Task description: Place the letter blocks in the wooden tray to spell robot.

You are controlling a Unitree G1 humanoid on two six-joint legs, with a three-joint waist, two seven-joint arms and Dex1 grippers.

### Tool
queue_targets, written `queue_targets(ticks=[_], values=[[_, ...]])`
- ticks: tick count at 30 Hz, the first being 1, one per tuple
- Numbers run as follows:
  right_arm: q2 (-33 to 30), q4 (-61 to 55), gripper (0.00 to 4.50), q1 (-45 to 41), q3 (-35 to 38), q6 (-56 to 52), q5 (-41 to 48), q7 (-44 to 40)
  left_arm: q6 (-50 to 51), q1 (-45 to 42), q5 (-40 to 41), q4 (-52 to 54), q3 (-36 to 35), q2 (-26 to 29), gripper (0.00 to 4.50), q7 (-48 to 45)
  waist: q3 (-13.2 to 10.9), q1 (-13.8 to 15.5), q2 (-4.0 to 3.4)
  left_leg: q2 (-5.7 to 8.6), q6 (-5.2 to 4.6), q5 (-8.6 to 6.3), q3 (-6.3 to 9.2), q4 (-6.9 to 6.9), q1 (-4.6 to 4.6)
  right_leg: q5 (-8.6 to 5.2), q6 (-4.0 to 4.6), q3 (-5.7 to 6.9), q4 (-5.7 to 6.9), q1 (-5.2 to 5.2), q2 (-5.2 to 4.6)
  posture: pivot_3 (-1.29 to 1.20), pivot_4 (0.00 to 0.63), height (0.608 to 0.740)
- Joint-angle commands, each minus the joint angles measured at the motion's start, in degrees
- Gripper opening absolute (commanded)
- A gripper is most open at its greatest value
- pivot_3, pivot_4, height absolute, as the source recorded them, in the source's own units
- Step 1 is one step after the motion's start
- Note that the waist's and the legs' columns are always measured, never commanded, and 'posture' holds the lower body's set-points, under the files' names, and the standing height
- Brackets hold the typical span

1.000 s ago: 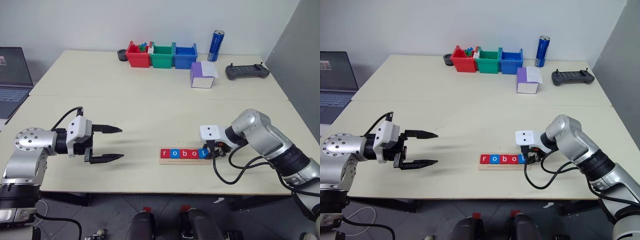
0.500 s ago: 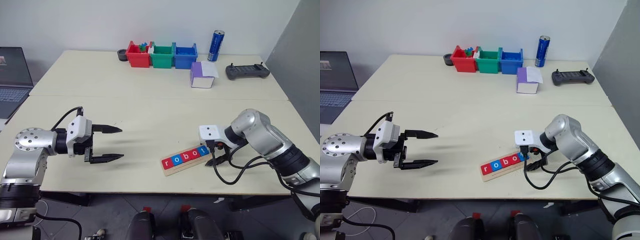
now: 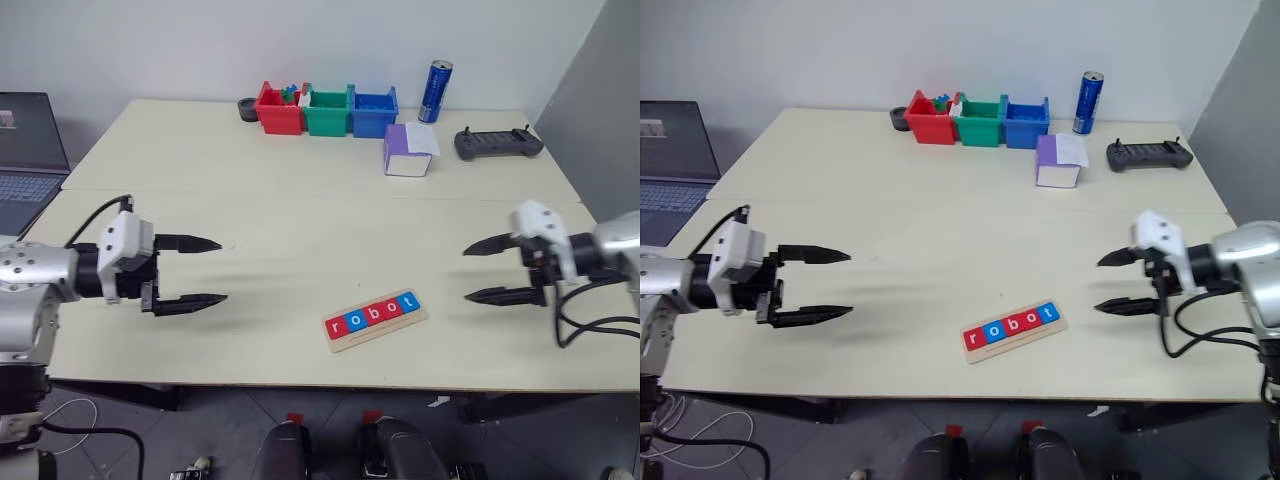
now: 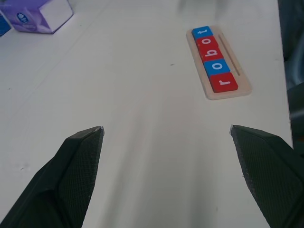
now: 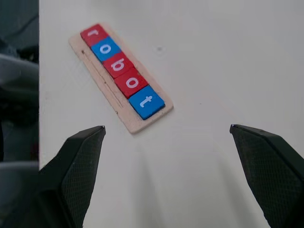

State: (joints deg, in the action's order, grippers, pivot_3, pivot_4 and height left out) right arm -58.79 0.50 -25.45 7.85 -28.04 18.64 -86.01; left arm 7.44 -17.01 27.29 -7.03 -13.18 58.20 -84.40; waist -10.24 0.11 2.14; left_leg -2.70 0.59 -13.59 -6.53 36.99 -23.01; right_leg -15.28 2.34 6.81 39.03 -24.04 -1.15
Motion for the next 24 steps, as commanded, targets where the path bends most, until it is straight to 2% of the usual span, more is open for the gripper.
queue_targets(ticks=[1, 5, 10, 13, 21, 24], values=[[-2.99, -0.77, 4.47, 4.57, 6.45, 1.66, 4.59, -3.16, 1.7, 0.3, 1.75, 2.19, -3.33, 1.82, 4.5, 0.75, 0.0, -0.11, 0.0, -0.02, 0.0, 0.0, 0.0, -0.02, 0.02, 0.0, 0.0, 0.0, 0.0, 0.01, 0.01, 0.0, 0.15, 0.74], [-1.0, -5.63, 4.47, 7.21, 2.6, 2.71, 3.61, 1.79, 2.72, -0.06, 1.94, 2.74, -3.19, 1.42, 4.5, 1.21, 0.0, -0.39, -0.02, -0.08, 0.0, 0.0, 0.0, -0.03, 0.1, 0.0, -0.01, 0.0, 0.05, 0.01, 0.07, 0.0, 0.15, 0.74], [7.44, -6.23, 4.47, 1.25, -6.42, 5.44, -0.33, 8.57, 2.23, 1.12, 1.53, 4.57, -2.35, -0.01, 4.5, 2.02, 0.0, -0.39, -0.02, -0.11, 0.01, 0.01, 0.03, -0.02, 0.09, 0.0, -0.03, -0.01, 0.1, 0.0, 0.12, 0.0, 0.15, 0.74], [10.07, -4.57, 4.47, -1.57, -10.06, 6.48, -0.82, 8.22, 1.74, 1.59, 1.03, 4.92, -2.49, -0.08, 4.5, 2.22, 0.0, -0.12, -0.03, -0.08, 0.02, 0.01, 0.03, -0.03, 0.01, 0.0, -0.02, -0.01, 0.06, -0.02, 0.12, 0.0, 0.15, 0.74], [12.08, 5.76, 4.47, -5.96, -21.21, 21.53, -7.96, 0.5, -0.45, 5.46, 0.66, 8.13, -3.21, -0.42, 4.5, 2.22, 0.0, 0.04, -0.02, 0.02, 0.0, 0.0, -0.03, 0.02, -0.04, 0.0, -0.02, -0.05, -0.04, 0.0, 0.01, 0.0, 0.15, 0.74], [13.88, 11.68, 4.47, -8.86, -24.38, 27.39, -12.69, 1.71, 0.39, 7.06, 1.28, 11.79, -3.2, -0.86, 4.5, 3.75, 0.0, -0.04, -0.02, 0.0, 0.0, 0.0, -0.02, 0.01, -0.01, 0.0, -0.01, -0.04, 0.01, -0.01, 0.02, 0.0, 0.15, 0.74]])
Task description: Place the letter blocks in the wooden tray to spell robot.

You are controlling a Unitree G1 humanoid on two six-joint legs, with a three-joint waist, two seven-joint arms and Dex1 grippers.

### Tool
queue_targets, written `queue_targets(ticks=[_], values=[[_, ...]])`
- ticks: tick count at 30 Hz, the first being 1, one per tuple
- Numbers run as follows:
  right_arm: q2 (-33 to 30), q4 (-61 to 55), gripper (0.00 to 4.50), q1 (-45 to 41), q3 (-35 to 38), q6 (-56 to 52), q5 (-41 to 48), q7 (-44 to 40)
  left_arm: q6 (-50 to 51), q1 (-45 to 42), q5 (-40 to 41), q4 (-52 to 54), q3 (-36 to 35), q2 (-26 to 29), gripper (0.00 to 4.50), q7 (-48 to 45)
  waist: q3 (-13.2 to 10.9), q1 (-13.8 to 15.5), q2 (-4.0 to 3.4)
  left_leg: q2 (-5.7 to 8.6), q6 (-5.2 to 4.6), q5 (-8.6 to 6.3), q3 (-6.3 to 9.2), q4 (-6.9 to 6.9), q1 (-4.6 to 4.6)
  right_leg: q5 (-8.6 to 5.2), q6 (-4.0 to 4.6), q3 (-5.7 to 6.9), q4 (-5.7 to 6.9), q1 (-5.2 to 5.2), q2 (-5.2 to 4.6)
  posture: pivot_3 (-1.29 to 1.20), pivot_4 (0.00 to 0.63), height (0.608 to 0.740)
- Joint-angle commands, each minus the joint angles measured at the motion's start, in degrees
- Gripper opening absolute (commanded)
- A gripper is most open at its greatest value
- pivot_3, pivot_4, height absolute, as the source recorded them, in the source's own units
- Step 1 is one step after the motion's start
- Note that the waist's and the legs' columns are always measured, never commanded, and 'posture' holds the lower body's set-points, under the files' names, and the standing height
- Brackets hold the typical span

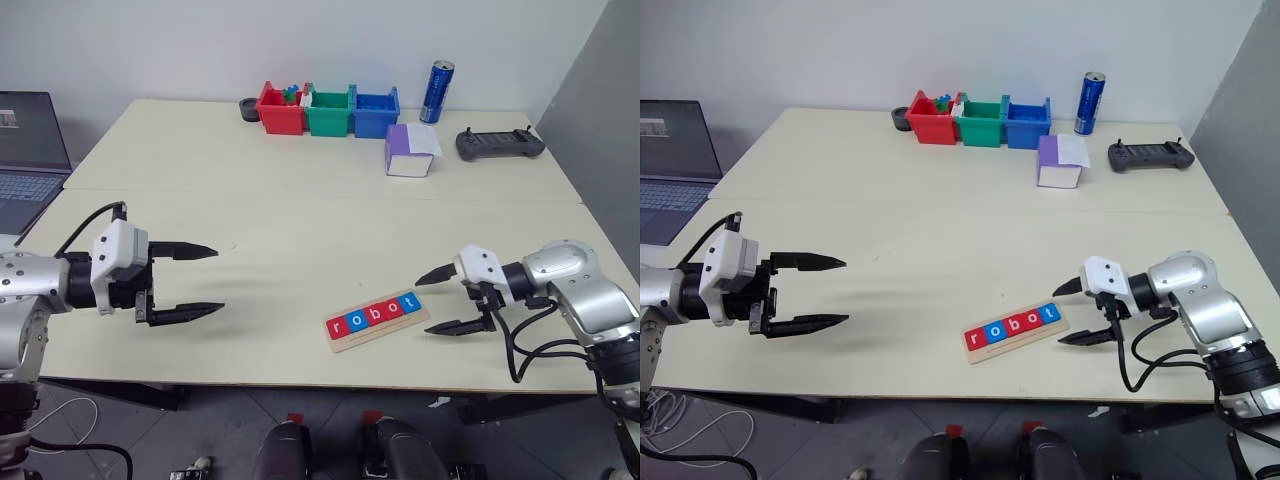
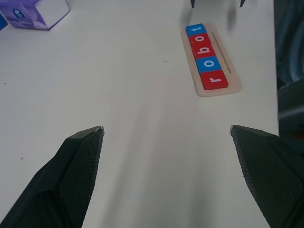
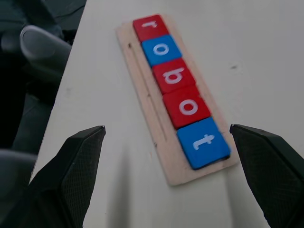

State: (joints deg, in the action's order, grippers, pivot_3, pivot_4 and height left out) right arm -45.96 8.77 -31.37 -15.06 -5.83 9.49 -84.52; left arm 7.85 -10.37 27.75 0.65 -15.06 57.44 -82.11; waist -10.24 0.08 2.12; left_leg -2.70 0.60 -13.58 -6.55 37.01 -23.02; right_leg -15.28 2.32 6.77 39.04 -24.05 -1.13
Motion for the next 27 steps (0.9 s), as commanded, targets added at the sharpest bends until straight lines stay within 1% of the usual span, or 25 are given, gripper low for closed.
queue_targets(ticks=[1, 7, 16, 27], values=[[1.65, 4.97, 4.47, -3.84, -2.18, 6.36, -4.53, 0.36, 0.66, 0.73, 1.38, 5.29, -1.45, -0.28, 4.5, 2.01, 0.0, -0.06, 0.0, -0.01, 0.0, 0.0, 0.0, 0.0, 0.01, 0.0, 0.0, 0.0, 0.02, 0.0, 0.01, 0.0, 0.15, 0.74], [4.84, 11.7, 4.47, -7.88, -3.57, 9.2, -5.86, -0.75, 0.92, 3.99, 2.1, 8.99, -2.28, -0.43, 4.5, 2.44, 0.0, -0.21, -0.01, -0.05, 0.08, 0.05, 0.0, -0.03, 0.05, 0.0, 0.01, 0.0, 0.07, 0.0, 0.05, 0.0, 0.15, 0.74], [8.99, 17.22, 4.47, -11.7, -4.96, 10.86, -6.95, -2.24, 1.25, 7.33, 2.67, 12.53, -1.95, -1.5, 4.5, 4.32, 0.0, -0.15, -0.01, -0.04, 0.06, 0.04, 0.01, 0.0, 0.05, 0.0, 0.01, 0.0, 0.06, 0.02, 0.04, 0.0, 0.15, 0.74], [10.64, 23.27, 4.47, -14.34, -6.78, 14.29, -8.07, -5.45, 0.63, 10.43, 2.54, 15.21, -1.71, -3.61, 4.5, 5.12, 0.0, -0.15, -0.01, -0.04, 0.08, 0.05, 0.01, 0.0, 0.05, 0.01, 0.02, 0.0, 0.05, 0.03, 0.04, 0.0, 0.15, 0.74]])
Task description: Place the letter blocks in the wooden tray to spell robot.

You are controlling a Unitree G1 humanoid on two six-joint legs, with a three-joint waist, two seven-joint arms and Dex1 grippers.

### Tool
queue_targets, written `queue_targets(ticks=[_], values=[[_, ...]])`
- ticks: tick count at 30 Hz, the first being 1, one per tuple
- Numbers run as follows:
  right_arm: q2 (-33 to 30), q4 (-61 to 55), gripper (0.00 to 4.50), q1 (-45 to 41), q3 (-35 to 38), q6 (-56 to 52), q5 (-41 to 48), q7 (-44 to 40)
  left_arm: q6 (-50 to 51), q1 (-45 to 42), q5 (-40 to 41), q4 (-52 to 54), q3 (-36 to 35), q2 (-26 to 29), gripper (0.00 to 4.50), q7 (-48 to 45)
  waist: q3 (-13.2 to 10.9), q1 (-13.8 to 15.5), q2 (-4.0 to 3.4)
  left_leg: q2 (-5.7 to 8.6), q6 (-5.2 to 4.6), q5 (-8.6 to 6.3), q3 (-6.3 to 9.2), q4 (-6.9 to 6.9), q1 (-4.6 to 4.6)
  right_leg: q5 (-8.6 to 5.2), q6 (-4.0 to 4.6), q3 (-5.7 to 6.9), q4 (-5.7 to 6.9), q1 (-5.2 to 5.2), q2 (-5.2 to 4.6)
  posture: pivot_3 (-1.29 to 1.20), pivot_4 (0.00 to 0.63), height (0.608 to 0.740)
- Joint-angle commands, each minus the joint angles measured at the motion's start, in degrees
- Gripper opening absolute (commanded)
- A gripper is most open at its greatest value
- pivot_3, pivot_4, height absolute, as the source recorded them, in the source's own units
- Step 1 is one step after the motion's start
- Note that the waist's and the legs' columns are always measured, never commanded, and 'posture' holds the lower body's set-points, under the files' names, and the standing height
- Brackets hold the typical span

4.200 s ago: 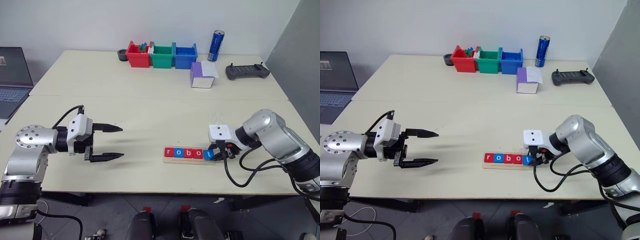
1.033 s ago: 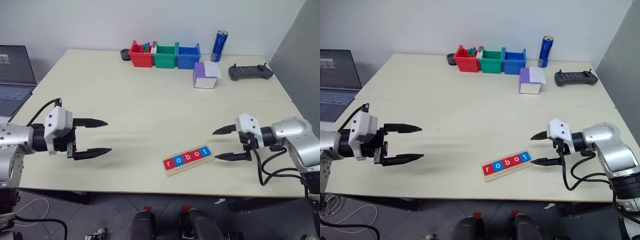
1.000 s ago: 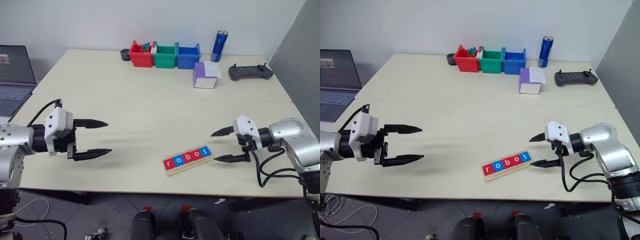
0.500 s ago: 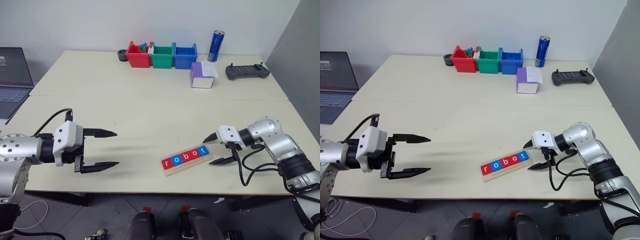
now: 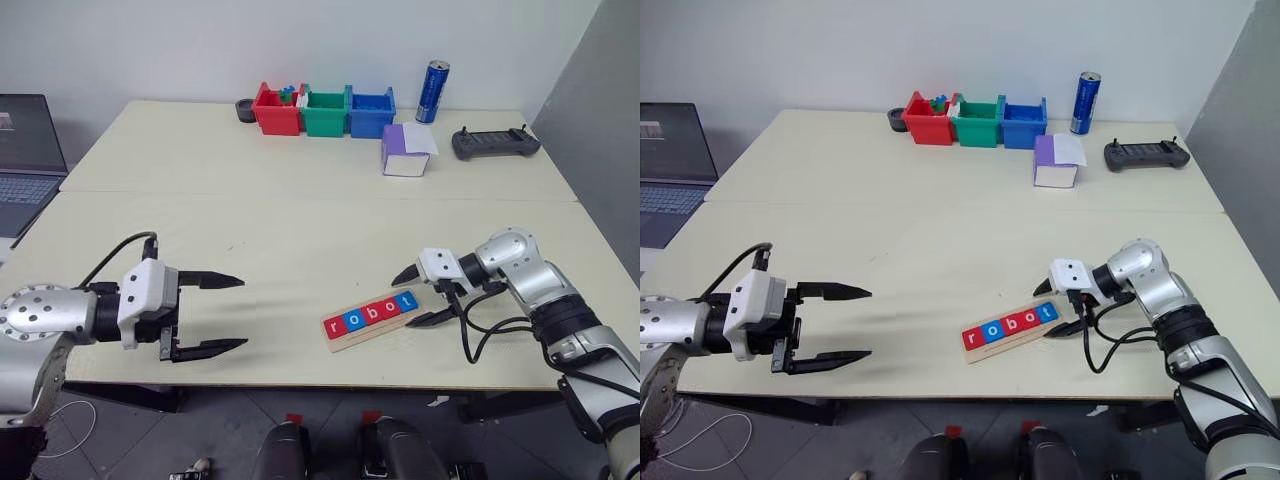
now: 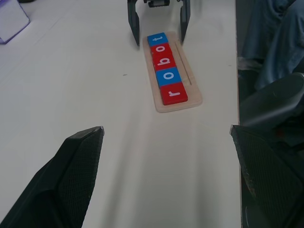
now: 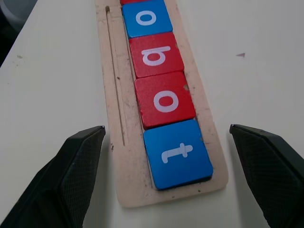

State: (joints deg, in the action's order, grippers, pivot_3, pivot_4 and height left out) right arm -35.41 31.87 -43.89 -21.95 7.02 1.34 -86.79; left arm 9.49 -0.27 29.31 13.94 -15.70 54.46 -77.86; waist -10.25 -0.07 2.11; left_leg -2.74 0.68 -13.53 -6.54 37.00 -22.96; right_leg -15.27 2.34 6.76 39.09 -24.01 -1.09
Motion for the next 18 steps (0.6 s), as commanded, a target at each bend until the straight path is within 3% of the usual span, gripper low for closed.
queue_targets(ticks=[1, 8, 18], values=[[0.16, 0.51, 4.47, -1.83, 0.0, 1.6, 0.0, -3.35, -0.59, 0.19, 1.71, 1.96, -0.85, -1.36, 4.5, 1.1, 0.0, -0.01, 0.0, 0.0, -0.02, -0.01, 0.0, 0.0, 0.0, 0.0, 0.0, 0.0, 0.01, 0.0, 0.0, 0.0, 0.15, 0.74], [0.82, 2.95, 4.47, -2.36, -1.65, 3.11, -1.38, -3.74, 0.42, 0.06, 4.93, 3.01, 0.87, -6.14, 4.5, 2.1, 0.0, -0.05, 0.0, 0.0, -0.02, -0.01, 0.0, 0.01, 0.01, 0.0, 0.0, -0.01, 0.01, 0.03, 0.0, 0.0, 0.15, 0.74], [0.92, 3.38, 4.47, -2.21, -2.42, 3.77, -2.07, -3.73, -0.86, 2.33, 4.64, 2.41, 0.44, -6.79, 4.5, 1.93, 0.01, -0.06, 0.0, -0.01, -0.05, -0.03, 0.01, 0.0, 0.05, 0.0, 0.0, 0.01, 0.02, 0.05, 0.01, 0.0, 0.15, 0.74]])
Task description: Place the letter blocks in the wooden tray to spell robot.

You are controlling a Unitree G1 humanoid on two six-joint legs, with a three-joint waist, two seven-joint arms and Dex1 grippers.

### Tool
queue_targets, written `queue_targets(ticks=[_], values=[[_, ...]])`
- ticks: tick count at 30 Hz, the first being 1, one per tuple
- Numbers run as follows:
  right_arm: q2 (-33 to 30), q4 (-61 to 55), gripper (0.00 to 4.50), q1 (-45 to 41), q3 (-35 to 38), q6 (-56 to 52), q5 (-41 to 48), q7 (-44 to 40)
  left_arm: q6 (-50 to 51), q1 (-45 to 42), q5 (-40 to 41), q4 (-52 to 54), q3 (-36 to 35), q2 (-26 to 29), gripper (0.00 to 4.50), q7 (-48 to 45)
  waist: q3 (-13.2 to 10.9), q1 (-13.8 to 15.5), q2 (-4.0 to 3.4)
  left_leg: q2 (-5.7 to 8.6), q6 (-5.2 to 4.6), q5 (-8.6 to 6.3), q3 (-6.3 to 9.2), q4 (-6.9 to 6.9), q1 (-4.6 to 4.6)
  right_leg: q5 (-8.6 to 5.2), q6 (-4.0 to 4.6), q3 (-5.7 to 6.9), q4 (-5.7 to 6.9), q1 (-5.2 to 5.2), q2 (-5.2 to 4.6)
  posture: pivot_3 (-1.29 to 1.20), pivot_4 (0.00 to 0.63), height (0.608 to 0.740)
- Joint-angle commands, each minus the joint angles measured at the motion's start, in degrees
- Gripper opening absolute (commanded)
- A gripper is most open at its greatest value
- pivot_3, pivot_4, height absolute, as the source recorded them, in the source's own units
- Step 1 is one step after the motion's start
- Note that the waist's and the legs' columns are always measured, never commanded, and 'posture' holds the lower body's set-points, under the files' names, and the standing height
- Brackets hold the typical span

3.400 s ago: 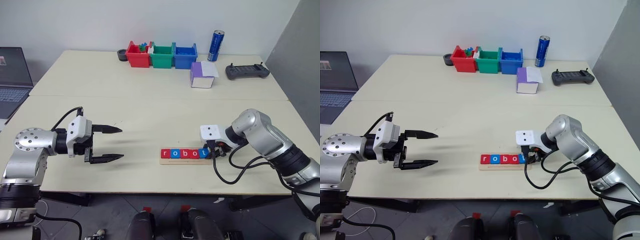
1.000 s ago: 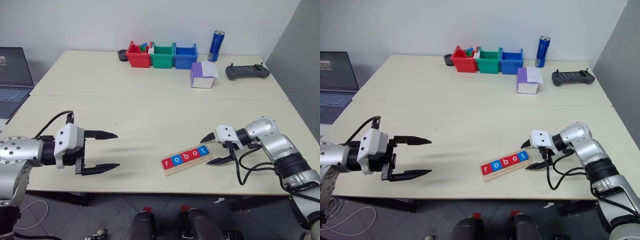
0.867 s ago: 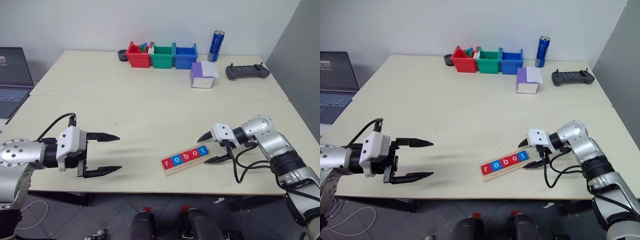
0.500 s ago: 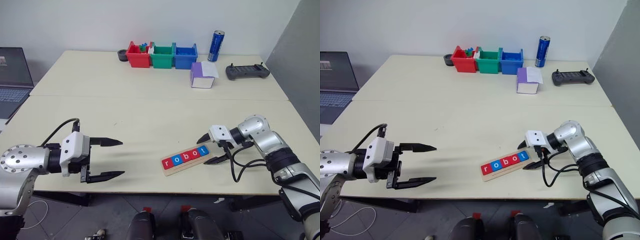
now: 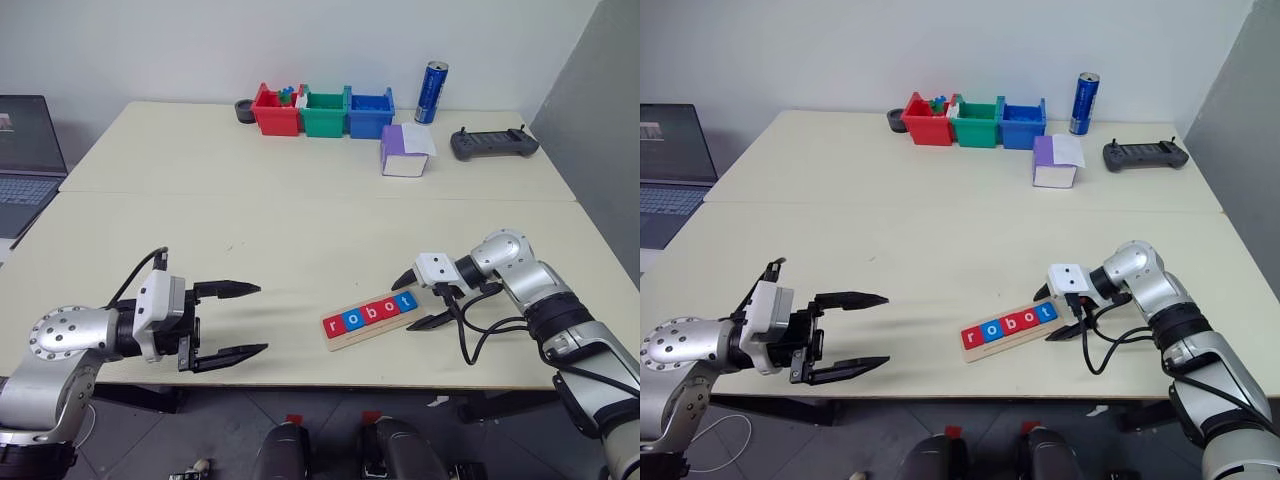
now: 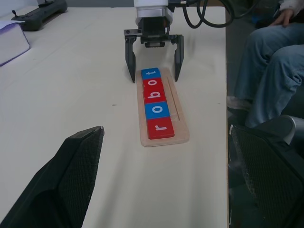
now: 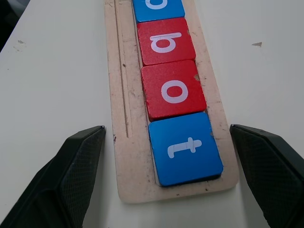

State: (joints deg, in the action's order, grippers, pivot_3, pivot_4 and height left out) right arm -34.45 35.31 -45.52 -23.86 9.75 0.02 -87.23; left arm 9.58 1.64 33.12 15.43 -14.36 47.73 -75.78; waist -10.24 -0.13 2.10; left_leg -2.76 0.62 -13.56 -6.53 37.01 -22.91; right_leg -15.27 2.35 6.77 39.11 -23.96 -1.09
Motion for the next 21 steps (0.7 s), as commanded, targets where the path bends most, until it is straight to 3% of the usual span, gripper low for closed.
queue_targets(ticks=[1, 20, 21], values=[[-0.05, -0.07, 4.47, -0.56, -0.59, 0.98, -0.8, -3.37, -1.06, 0.61, 0.79, 0.85, -0.97, -0.06, 4.5, -0.18, 0.0, 0.0, 0.0, 0.0, 0.0, 0.0, 0.0, 0.0, 0.0, 0.0, 0.0, 0.0, 0.0, 0.0, 0.0, 0.0, 0.15, 0.74], [2.63, 4.86, 4.47, -2.32, -2.88, 1.66, -4.56, -0.95, -2.67, 3.25, -0.14, -0.23, -1.99, 1.41, 4.5, -1.35, 0.05, -0.1, 0.04, -0.03, -0.02, -0.01, 0.02, -0.02, 0.27, 0.0, 0.0, 0.03, -0.03, 0.26, 0.01, 0.0, 0.15, 0.74], [2.66, 5.23, 4.3, -2.47, -3.11, 1.24, -5.09, -0.77, -2.68, 3.15, -0.1, -0.36, -2.05, 1.5, 4.5, -1.41, 0.06, -0.11, 0.04, -0.04, -0.02, -0.01, 0.02, -0.02, 0.32, 0.0, 0.0, 0.03, -0.02, 0.3, 0.01, 0.0, 0.15, 0.74]])
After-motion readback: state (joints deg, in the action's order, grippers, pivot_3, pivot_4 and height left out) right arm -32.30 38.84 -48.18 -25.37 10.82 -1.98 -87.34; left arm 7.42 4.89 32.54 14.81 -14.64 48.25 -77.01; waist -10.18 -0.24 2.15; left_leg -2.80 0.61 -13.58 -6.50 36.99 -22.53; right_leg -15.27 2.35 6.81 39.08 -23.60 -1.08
